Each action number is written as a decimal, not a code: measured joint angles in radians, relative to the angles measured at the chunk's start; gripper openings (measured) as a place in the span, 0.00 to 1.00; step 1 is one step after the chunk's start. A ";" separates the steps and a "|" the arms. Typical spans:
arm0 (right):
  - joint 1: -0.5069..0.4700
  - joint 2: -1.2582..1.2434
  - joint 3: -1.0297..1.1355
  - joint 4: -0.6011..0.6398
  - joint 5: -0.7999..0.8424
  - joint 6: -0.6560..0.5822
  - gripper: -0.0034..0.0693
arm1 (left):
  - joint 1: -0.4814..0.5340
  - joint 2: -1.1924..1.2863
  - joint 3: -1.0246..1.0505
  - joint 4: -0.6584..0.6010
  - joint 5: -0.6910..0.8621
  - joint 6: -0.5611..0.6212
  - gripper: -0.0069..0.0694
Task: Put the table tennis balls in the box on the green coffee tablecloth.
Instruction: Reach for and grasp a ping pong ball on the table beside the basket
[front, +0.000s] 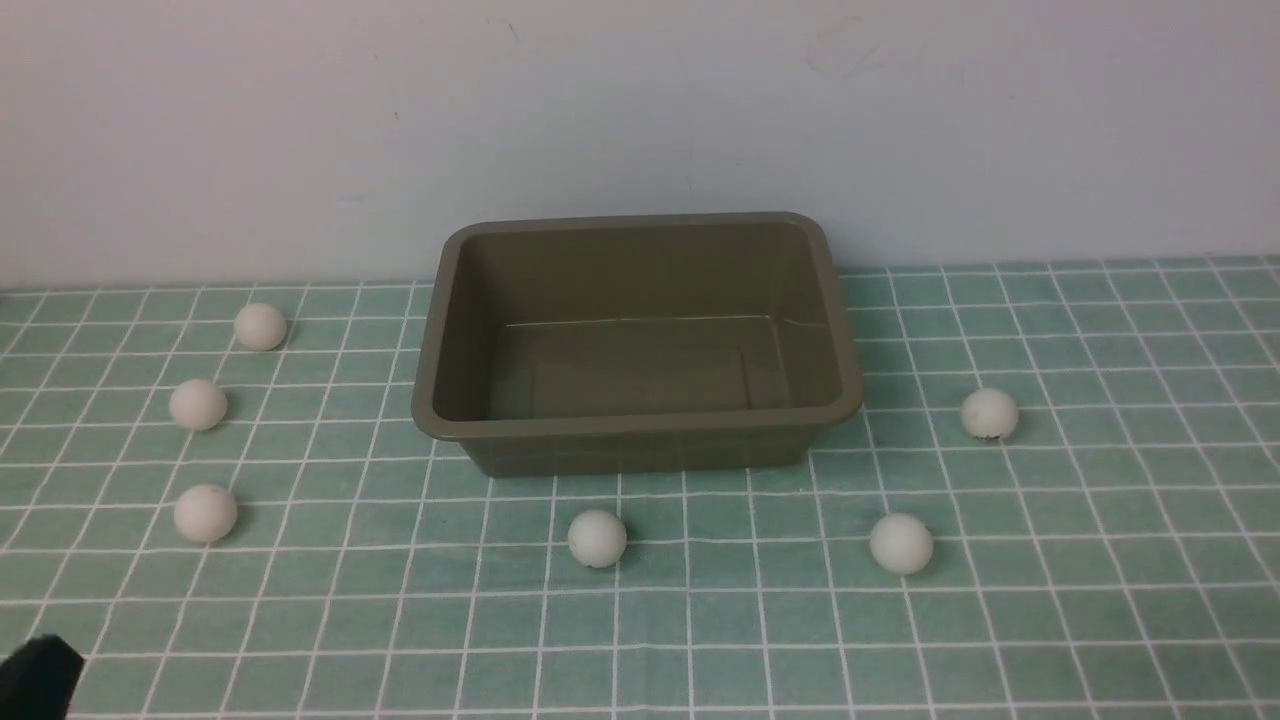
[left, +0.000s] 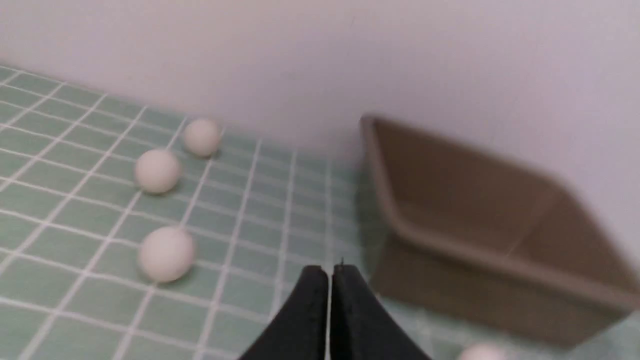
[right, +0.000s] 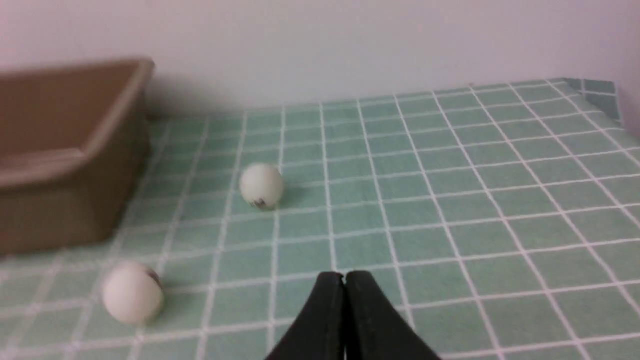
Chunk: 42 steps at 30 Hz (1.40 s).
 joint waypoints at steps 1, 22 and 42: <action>0.000 0.000 0.000 0.066 -0.030 0.006 0.02 | 0.000 0.000 0.000 -0.081 -0.049 -0.034 0.09; 0.000 0.000 0.000 0.689 -0.174 0.024 0.02 | 0.001 0.000 0.000 -0.583 -0.304 -0.063 0.09; 0.000 0.000 -0.267 0.811 -0.074 -0.493 0.02 | 0.001 0.379 -0.574 0.036 0.218 0.183 0.09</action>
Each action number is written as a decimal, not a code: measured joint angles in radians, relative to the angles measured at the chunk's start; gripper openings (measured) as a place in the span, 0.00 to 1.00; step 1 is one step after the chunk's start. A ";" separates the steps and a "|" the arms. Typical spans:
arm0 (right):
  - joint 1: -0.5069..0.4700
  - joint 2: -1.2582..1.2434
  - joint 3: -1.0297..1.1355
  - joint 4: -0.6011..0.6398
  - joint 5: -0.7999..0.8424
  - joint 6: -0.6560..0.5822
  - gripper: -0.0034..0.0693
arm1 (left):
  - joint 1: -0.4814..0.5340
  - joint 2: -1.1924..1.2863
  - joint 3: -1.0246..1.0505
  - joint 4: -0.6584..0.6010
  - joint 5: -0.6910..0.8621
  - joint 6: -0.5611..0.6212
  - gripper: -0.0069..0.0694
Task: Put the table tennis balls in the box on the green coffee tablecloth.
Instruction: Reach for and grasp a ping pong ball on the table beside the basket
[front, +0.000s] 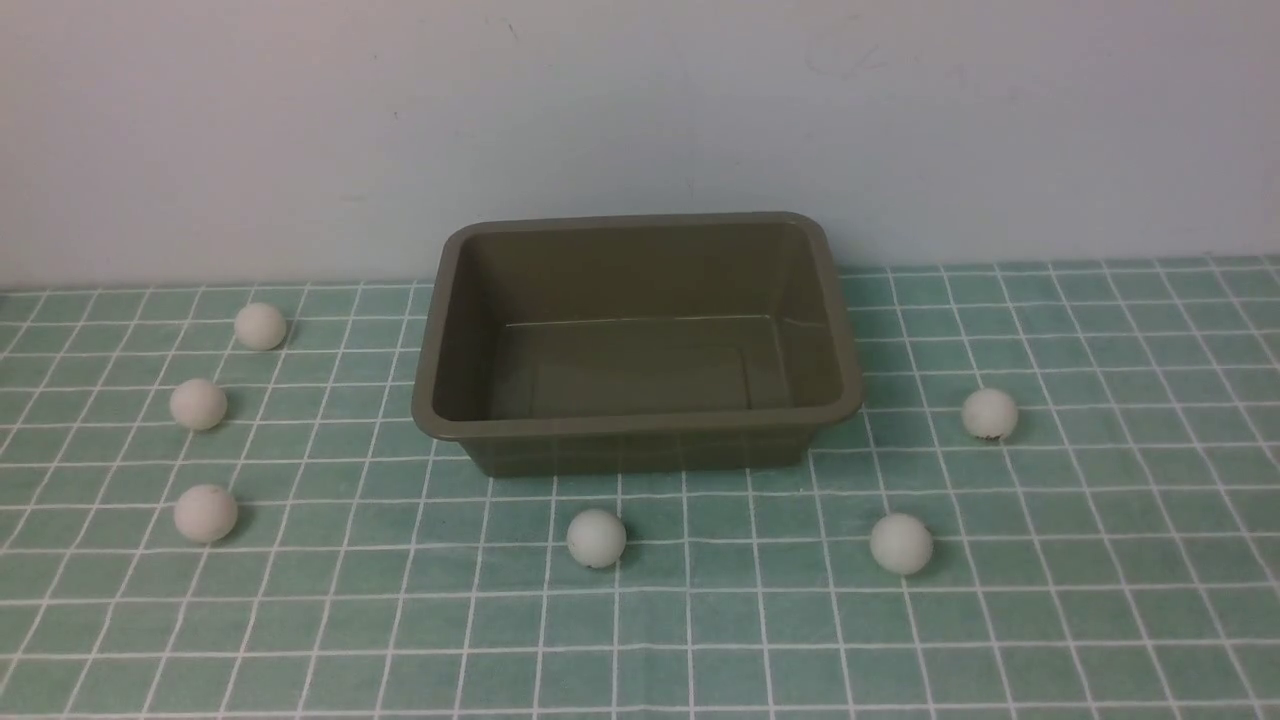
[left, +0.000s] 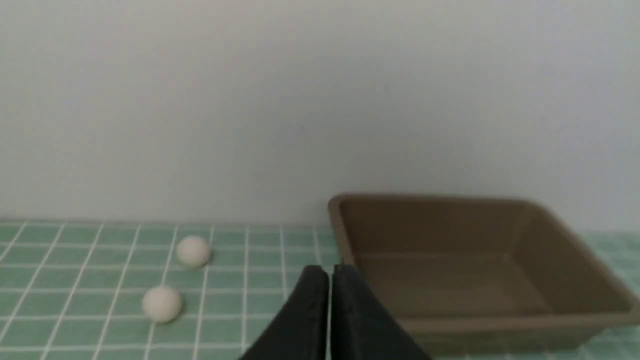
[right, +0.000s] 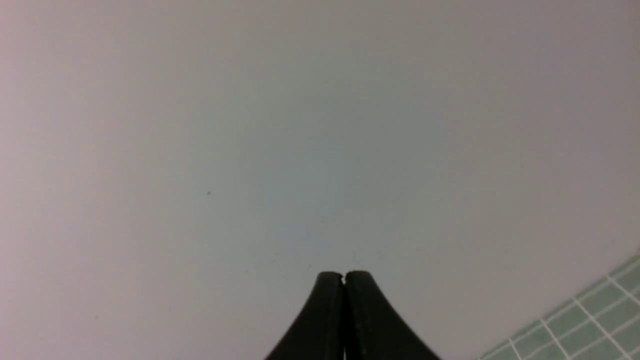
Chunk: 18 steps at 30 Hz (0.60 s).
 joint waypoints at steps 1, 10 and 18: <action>0.000 0.000 -0.012 0.000 0.030 -0.023 0.02 | 0.000 0.068 -0.052 0.038 0.054 0.006 0.09; 0.010 0.005 -0.019 -0.023 0.207 -0.099 0.02 | 0.000 0.475 -0.393 0.270 0.317 -0.052 0.09; 0.013 0.070 -0.019 0.007 0.369 -0.100 0.02 | 0.000 0.891 -0.666 0.439 0.503 -0.089 0.13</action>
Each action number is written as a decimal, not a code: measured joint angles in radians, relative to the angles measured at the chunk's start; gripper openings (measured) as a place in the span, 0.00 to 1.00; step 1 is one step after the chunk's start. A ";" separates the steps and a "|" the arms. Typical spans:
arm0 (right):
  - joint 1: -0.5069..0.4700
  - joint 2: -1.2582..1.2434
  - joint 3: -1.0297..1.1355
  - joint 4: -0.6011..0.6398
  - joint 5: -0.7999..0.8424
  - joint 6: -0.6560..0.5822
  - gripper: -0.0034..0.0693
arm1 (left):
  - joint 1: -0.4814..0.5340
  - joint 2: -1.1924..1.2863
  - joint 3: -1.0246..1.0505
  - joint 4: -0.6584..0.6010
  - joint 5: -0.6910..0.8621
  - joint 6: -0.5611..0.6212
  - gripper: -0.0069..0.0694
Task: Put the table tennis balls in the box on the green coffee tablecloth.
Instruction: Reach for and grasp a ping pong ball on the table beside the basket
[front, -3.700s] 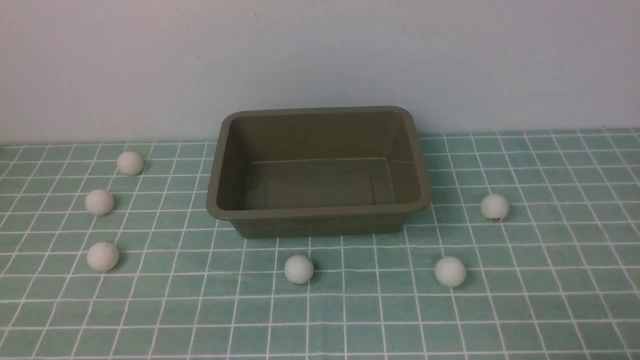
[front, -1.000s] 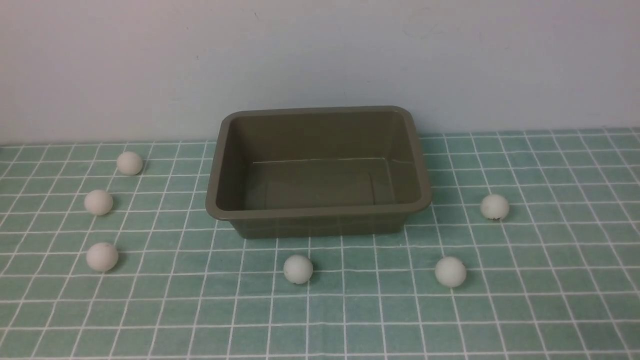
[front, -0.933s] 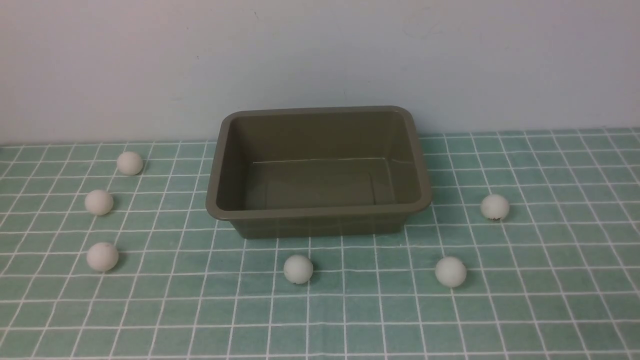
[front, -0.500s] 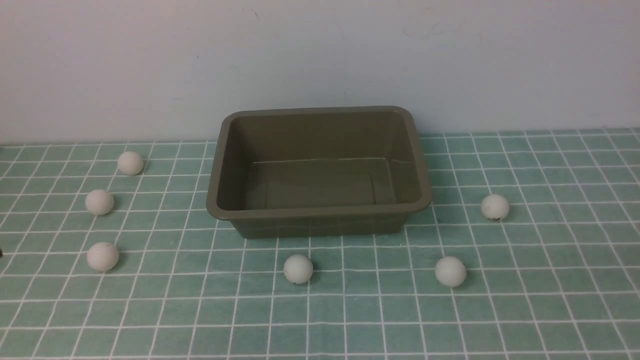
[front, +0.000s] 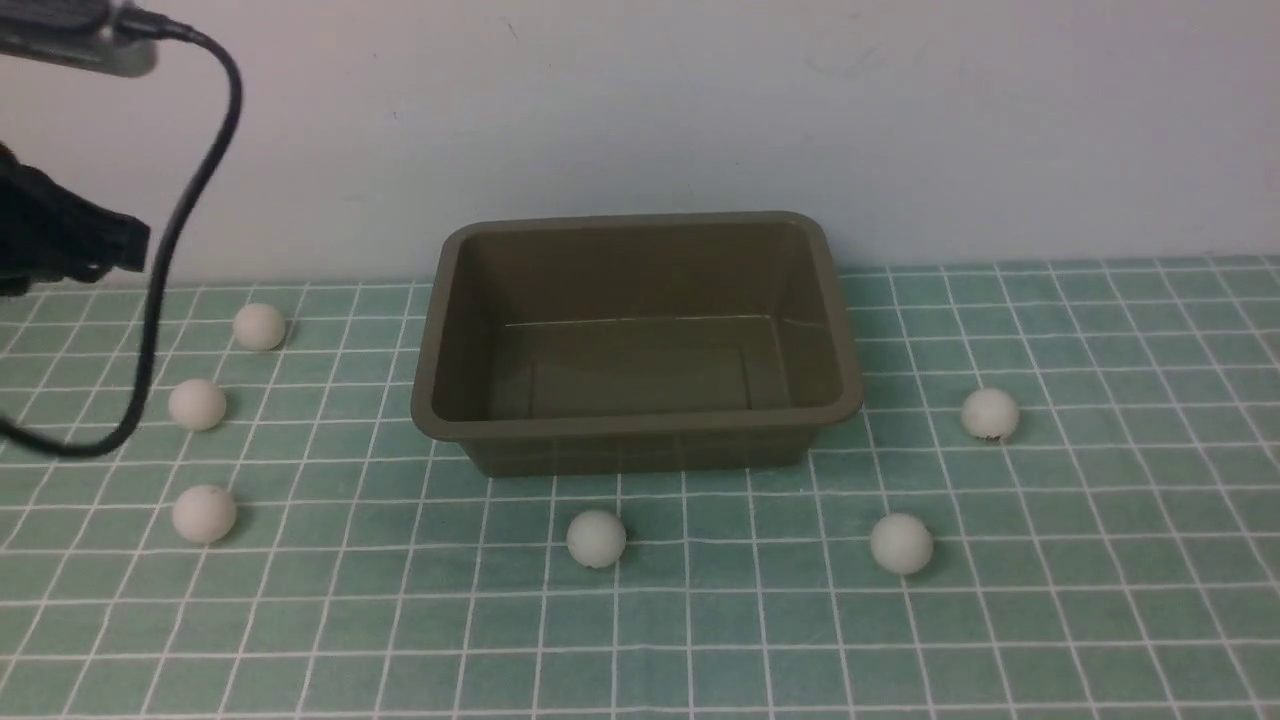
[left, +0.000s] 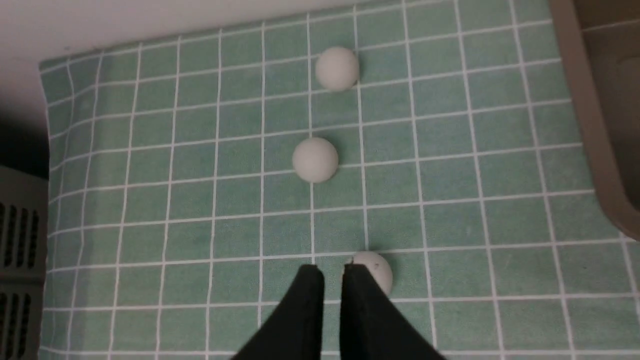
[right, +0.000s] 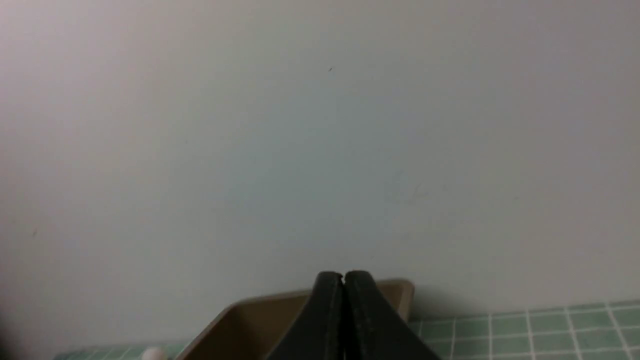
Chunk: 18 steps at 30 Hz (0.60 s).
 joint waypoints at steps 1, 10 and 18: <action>0.000 0.004 0.000 0.003 0.005 -0.001 0.02 | 0.000 0.056 -0.032 0.008 0.015 0.000 0.13; 0.000 0.004 0.000 0.003 0.020 -0.068 0.02 | 0.000 0.333 -0.175 0.029 -0.017 -0.002 0.31; 0.000 0.004 0.000 0.003 0.034 -0.116 0.02 | 0.000 0.478 -0.181 0.107 -0.201 -0.037 0.62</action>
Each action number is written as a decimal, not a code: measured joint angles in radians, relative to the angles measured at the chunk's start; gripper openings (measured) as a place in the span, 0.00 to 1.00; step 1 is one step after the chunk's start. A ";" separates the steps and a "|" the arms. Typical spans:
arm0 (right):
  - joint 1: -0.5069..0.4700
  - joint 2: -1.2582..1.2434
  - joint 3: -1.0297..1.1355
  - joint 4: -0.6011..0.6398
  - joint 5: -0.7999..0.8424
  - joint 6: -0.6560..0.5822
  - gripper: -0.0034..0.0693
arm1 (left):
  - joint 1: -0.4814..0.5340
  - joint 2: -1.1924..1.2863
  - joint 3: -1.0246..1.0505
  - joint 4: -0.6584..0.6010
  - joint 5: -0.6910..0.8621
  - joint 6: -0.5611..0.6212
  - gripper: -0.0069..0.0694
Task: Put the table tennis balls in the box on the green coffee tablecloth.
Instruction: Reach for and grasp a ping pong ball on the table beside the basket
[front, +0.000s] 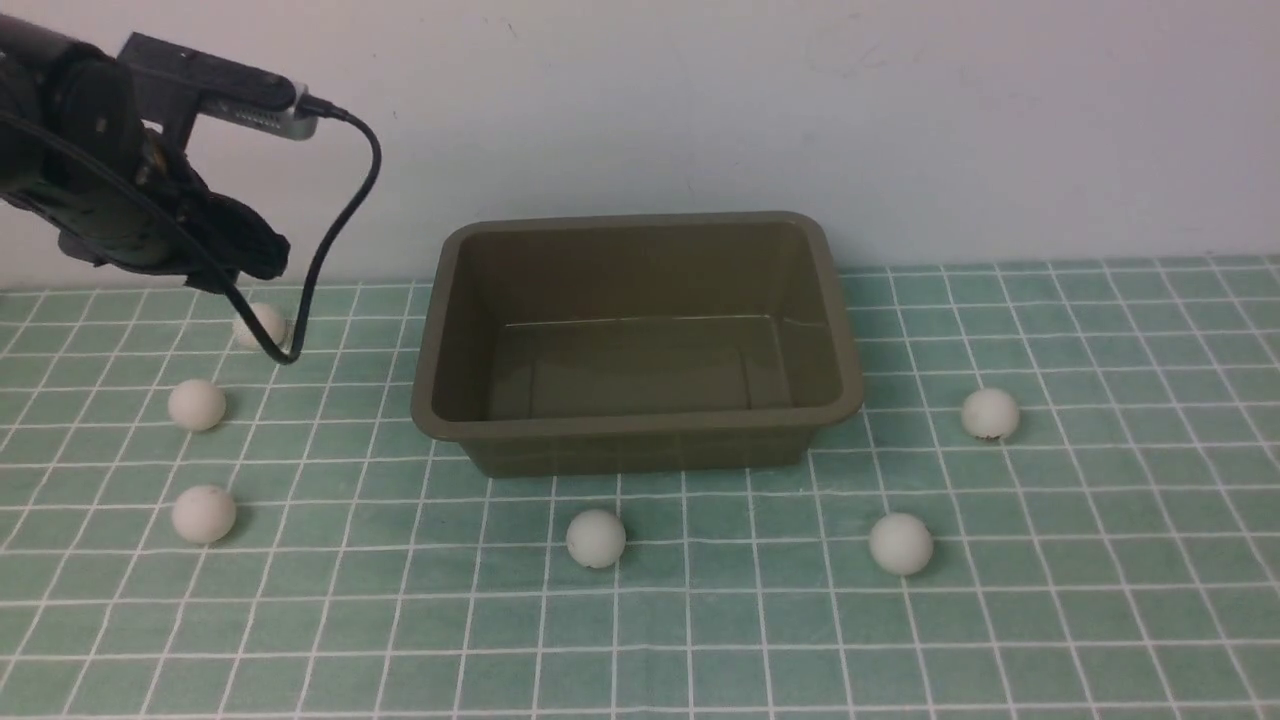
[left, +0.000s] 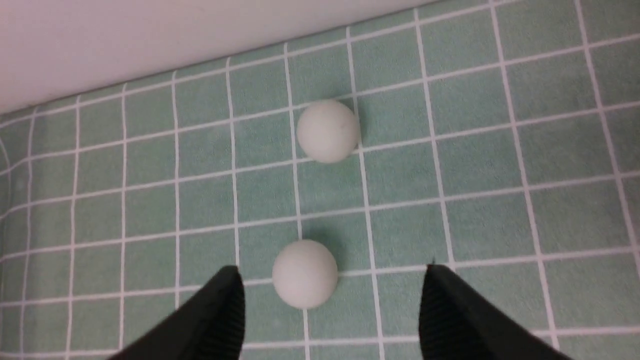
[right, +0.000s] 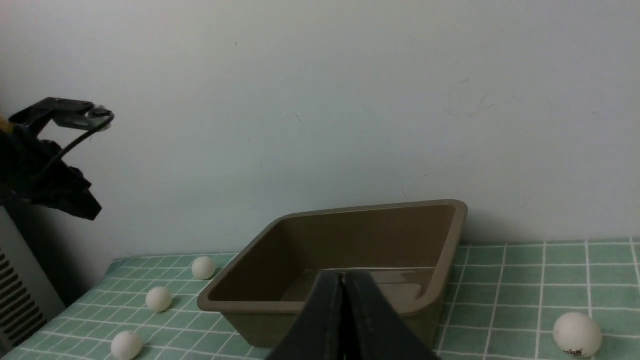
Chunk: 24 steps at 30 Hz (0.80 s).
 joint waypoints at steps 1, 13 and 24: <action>0.000 0.000 0.000 0.000 0.006 -0.006 0.02 | 0.002 0.018 0.000 0.016 -0.018 -0.014 0.65; 0.001 0.000 0.000 0.000 0.077 -0.014 0.02 | 0.120 0.230 -0.001 0.058 -0.213 -0.168 0.76; 0.001 0.000 0.000 0.000 0.127 -0.010 0.02 | 0.120 0.318 -0.074 -0.110 -0.295 -0.005 0.76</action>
